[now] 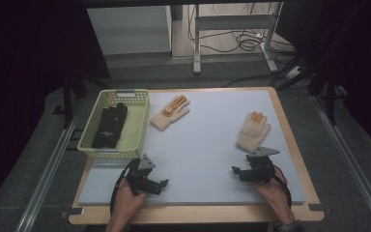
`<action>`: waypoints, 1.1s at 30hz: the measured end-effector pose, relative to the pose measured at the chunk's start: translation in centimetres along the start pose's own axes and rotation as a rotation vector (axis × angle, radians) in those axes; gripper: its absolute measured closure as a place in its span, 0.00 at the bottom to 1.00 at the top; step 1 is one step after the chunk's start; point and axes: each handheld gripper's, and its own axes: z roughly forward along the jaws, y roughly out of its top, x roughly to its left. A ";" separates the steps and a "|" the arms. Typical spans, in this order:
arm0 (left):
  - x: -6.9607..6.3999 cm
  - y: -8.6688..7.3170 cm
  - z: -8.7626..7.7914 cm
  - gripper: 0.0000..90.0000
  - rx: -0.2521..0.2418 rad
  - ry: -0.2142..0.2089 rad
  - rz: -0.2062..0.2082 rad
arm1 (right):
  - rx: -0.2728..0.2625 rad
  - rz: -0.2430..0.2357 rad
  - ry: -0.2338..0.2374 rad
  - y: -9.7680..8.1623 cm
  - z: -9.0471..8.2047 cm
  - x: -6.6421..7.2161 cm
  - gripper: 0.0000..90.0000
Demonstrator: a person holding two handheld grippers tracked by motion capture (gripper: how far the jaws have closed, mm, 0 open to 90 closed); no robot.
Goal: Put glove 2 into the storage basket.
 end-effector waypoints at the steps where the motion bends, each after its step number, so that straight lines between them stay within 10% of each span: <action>1: 0.0 0.0 0.0 0.00 -0.001 -0.002 -0.001 | 0.001 0.000 -0.002 0.0 -0.1 -0.1 0.24; 15: 0.0 0.0 0.0 0.00 -0.003 -0.003 0.000 | -0.037 -0.004 -0.067 3.3 -1.9 -2.8 0.35; 22: 0.0 0.0 0.0 0.00 -0.003 -0.003 -0.001 | -0.046 0.013 -0.140 5.2 -2.1 -6.7 0.42; 33: 0.0 0.0 0.0 0.00 -0.003 -0.003 -0.002 | -0.029 0.088 -0.125 6.7 2.8 -10.6 0.26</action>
